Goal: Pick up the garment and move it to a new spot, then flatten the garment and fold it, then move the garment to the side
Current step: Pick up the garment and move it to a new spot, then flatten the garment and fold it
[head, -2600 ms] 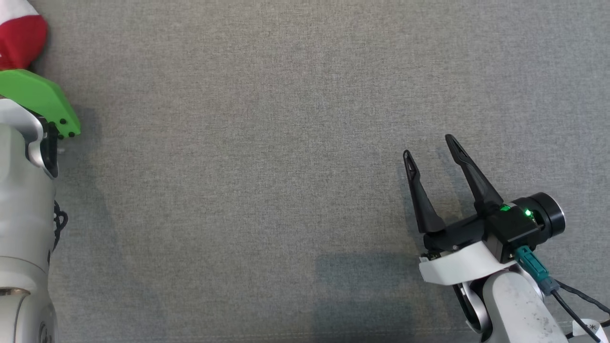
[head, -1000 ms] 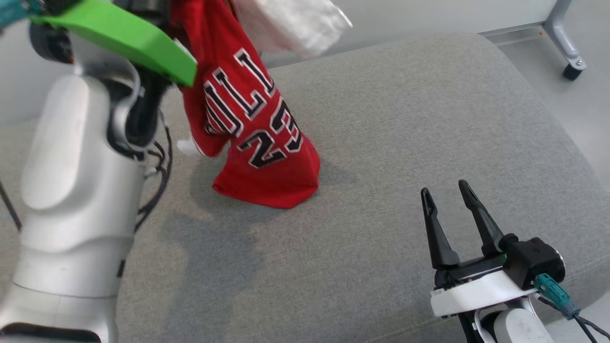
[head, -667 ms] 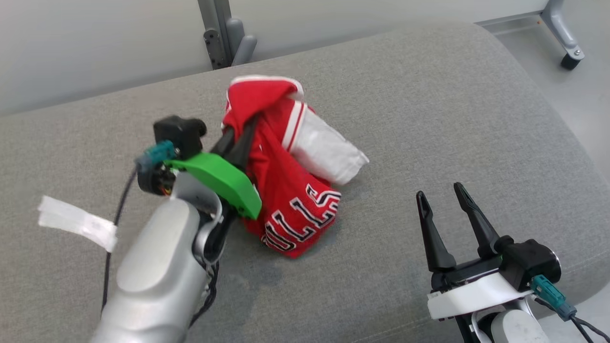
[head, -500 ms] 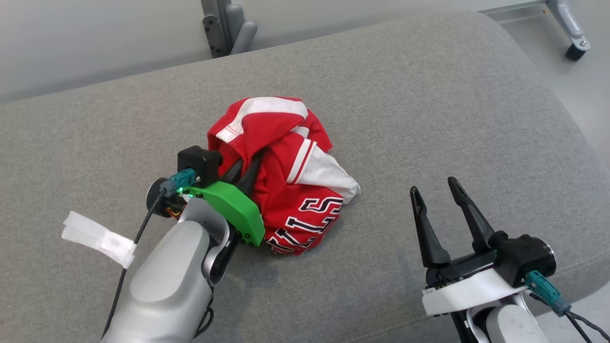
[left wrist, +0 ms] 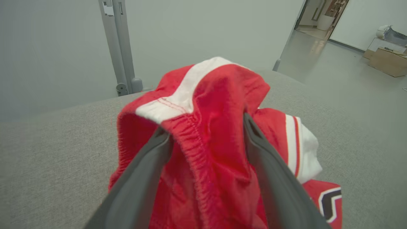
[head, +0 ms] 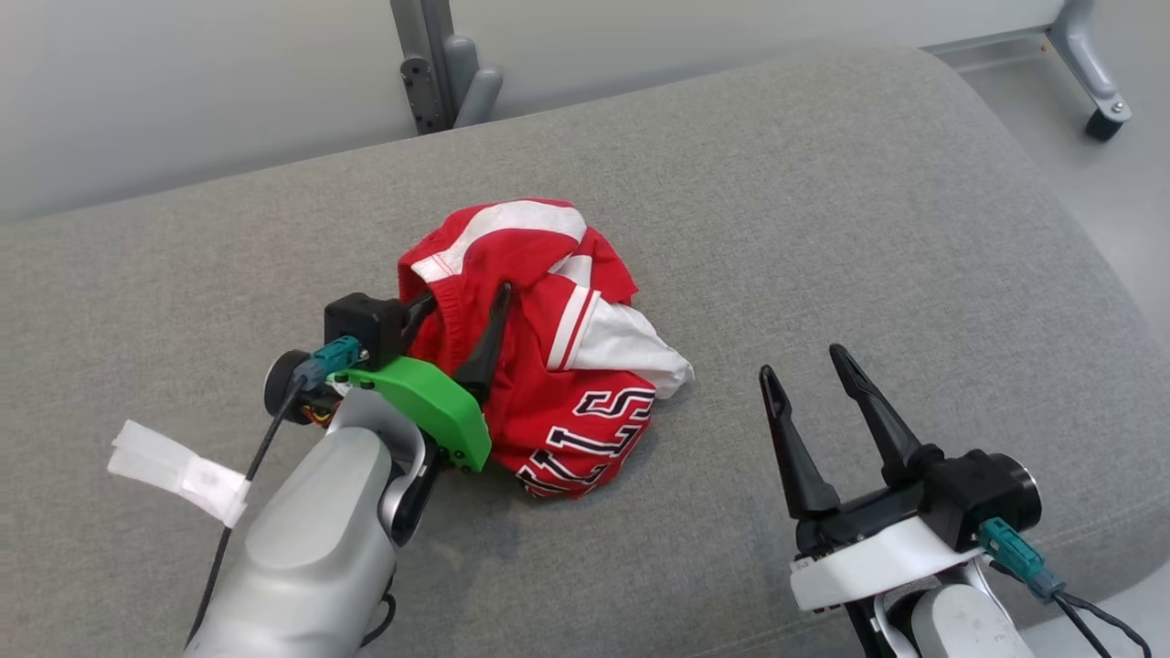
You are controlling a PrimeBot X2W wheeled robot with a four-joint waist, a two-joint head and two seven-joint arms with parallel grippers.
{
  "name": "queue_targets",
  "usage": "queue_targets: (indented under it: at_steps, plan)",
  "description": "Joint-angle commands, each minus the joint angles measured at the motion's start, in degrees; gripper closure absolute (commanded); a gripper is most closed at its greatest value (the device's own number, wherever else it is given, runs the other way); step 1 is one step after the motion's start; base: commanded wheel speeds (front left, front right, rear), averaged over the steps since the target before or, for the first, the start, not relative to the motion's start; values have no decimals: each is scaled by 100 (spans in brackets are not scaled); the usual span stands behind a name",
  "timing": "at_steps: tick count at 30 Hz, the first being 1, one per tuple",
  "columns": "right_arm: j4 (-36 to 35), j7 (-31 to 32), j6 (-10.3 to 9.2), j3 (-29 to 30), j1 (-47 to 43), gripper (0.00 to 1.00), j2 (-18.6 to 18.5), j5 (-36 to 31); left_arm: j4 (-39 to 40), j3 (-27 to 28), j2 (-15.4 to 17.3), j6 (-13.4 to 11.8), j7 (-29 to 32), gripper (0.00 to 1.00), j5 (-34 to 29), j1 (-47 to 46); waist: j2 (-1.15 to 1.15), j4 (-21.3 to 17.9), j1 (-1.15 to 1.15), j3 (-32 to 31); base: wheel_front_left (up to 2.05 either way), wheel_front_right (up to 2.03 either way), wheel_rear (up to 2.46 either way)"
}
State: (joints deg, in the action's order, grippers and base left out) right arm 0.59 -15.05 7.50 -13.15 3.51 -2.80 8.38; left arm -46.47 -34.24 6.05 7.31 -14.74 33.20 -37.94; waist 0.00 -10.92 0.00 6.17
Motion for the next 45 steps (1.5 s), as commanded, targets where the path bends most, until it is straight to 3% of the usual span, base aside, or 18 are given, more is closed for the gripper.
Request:
queue_targets:
  at_steps: [1, 11, 17, 25, 33, 37, 45]
  plan:
    - [13, -10, -2, 15, 42, 0, -14, -18, 59, 54, 69, -5, -29, 0, 2, 80, 0, 113, 0, -129, 0, 0, 0]
    - [-46, -10, -2, 169, -108, 0, -15, -67, 2106, 1054, 385, -400, -49, 0, -620, 1547, 0, 648, 0, -412, 0, 0, 0]
    - [-82, -9, -2, 282, -225, 0, -15, -104, 3295, 1904, 220, -492, -44, 0, -970, 2759, 0, 968, 0, -525, 0, 0, 0]
    - [-127, -9, -2, 441, -460, 0, -15, -147, 3907, 2269, -88, -376, -45, 0, -1556, 3667, 0, 1244, 0, -666, 0, 0, 0]
    - [-155, -9, -2, 591, -594, 0, -15, -194, 4003, 2094, -250, -211, -45, 0, -1838, 4008, 0, 1233, 0, -688, 0, 0, 0]
    - [-171, -9, -2, 645, -593, 0, -15, -231, 4106, 1623, -264, -39, -45, 0, -1937, 3932, 0, 1091, 0, -641, 0, 0, 0]
    - [-240, -9, -1, 633, -369, 0, -15, -115, 3746, 548, -164, 25, -40, 0, -1955, 3273, 0, 521, 0, -249, 0, 0, 0]
